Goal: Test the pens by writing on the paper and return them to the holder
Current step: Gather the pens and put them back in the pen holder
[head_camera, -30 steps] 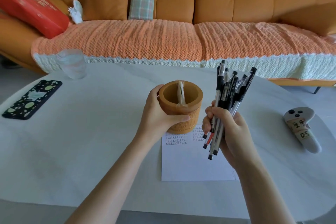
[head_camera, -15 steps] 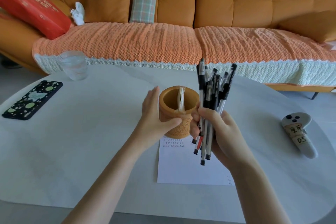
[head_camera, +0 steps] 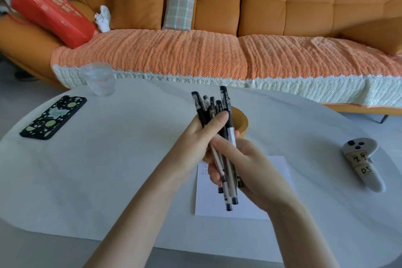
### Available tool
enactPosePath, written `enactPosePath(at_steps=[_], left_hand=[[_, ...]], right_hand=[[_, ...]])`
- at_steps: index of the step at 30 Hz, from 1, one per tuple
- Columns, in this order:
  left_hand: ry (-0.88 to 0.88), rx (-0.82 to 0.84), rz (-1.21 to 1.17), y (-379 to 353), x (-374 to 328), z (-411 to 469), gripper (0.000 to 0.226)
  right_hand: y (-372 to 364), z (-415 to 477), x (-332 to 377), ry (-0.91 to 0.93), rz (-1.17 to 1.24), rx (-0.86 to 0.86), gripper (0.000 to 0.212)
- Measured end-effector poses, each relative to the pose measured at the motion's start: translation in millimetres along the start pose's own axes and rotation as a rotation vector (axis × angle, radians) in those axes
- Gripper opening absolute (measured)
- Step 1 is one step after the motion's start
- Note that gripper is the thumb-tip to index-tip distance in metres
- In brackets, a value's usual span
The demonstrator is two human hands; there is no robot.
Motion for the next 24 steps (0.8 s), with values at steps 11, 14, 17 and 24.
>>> enactPosePath(at_steps=[11, 14, 17, 24], left_hand=[[0.128, -0.109, -0.297, -10.0, -5.5, 8.1, 0.049], [0.156, -0.133, -0.377, -11.1, -6.0, 8.3, 0.049], [0.164, -0.164, -0.397, -13.4, -6.1, 11.4, 0.047], [0.173, -0.220, -0.415, -16.7, -4.9, 18.5, 0.037]], right_hand=[[-6.3, 7.1, 1.9, -0.046, -0.240, -0.286, 0.037], [-9.2, 8.9, 4.0, -0.052, -0.297, -0.296, 0.037], [-10.8, 11.3, 3.2, -0.076, -0.341, -0.329, 0.040], [-11.8, 13.4, 3.7, -0.179, -0.447, -0.376, 0.037]])
Point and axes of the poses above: each hand's wrist, its own z-axis towards the middle knuckle, its own y-axis out of the back of the hand, x = y × z, the point moved 1 cm from there along z, towards the middle knuckle, and after that the axes turned 11 degrees about -z, right-handed, at the moved point
